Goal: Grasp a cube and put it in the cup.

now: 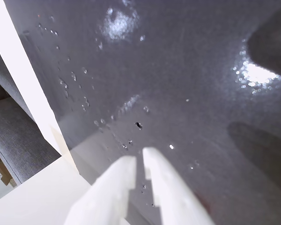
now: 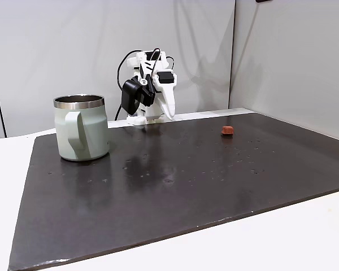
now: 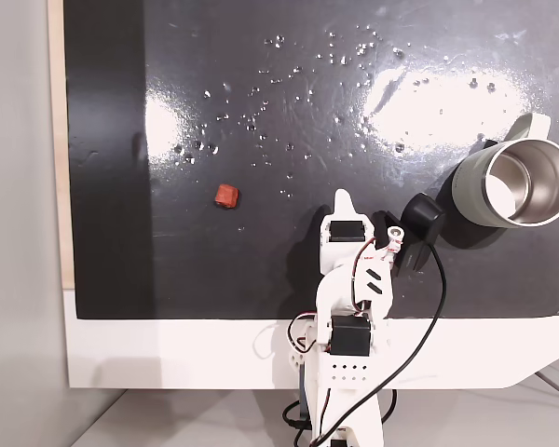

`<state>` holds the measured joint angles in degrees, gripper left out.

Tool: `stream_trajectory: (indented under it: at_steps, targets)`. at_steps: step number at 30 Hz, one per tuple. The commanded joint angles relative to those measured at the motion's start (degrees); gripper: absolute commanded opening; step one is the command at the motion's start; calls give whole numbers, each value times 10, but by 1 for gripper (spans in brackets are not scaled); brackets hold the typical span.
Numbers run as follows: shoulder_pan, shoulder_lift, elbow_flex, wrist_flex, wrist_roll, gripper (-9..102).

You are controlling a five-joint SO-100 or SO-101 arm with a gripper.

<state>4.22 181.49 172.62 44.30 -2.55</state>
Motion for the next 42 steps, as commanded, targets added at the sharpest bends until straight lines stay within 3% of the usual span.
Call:
stream_trajectory:
  at_steps: [1,21,29,42]
  targets:
    - [-18,6,-4,-17,3,0]
    - [-13,6,-20,-5,-14,0]
    - [-51,-15,-143,50,-29,0]
    - [-125,-340,-458,90,-28,0]
